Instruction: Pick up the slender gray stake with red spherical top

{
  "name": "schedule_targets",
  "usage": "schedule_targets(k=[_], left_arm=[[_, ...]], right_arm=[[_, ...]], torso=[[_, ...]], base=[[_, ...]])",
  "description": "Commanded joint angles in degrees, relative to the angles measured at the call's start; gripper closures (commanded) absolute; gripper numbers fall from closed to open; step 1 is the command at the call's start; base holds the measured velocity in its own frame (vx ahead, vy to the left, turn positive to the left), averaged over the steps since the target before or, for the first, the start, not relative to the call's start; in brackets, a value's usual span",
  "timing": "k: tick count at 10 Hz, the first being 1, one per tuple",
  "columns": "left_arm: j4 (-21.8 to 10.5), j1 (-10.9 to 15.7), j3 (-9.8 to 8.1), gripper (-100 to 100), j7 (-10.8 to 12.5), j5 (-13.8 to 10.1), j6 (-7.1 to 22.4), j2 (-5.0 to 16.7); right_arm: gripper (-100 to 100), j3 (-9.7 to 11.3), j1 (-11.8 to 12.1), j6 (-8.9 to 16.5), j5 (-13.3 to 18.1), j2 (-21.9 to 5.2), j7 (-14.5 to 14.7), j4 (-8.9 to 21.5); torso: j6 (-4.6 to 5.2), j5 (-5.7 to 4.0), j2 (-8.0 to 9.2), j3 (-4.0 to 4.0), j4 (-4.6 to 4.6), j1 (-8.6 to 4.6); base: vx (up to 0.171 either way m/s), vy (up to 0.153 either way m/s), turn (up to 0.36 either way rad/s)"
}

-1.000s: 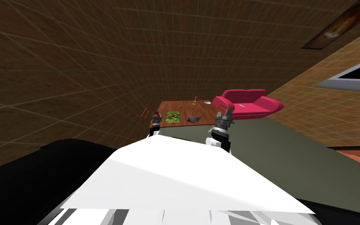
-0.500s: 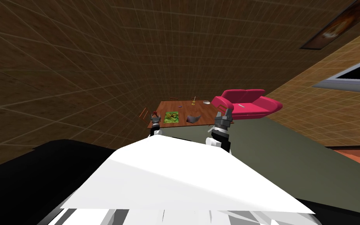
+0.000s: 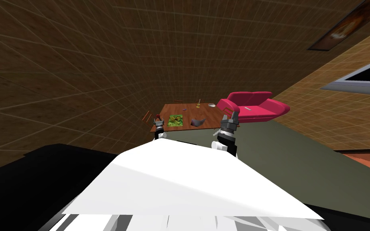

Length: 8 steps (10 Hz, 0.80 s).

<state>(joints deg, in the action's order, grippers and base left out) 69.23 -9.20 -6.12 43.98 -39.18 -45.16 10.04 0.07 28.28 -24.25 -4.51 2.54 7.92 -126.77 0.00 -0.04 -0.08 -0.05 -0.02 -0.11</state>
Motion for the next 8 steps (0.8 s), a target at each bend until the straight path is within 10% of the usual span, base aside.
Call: schedule_targets(k=[1,8], left_arm=[[-2.82,1.79,-0.96,-100,1.19,-2.23,-0.55,-0.76],[-10.73,7.33,-4.70,-100,4.95,-9.73,-1.70,-6.08]], right_arm=[[0,0.00,0.00,0.00,0.00,0.00,0.00,0.00],[0,0.00,0.00,0.00,0.00,-0.01,0.00,0.00]], torso=[[0.00,0.00,0.00,0.00,0.00,0.00],[-0.01,0.03,0.00,0.00,0.00,0.16]], base=[[0.022,-0.021,-0.003],[0.027,0.006,0.005]])
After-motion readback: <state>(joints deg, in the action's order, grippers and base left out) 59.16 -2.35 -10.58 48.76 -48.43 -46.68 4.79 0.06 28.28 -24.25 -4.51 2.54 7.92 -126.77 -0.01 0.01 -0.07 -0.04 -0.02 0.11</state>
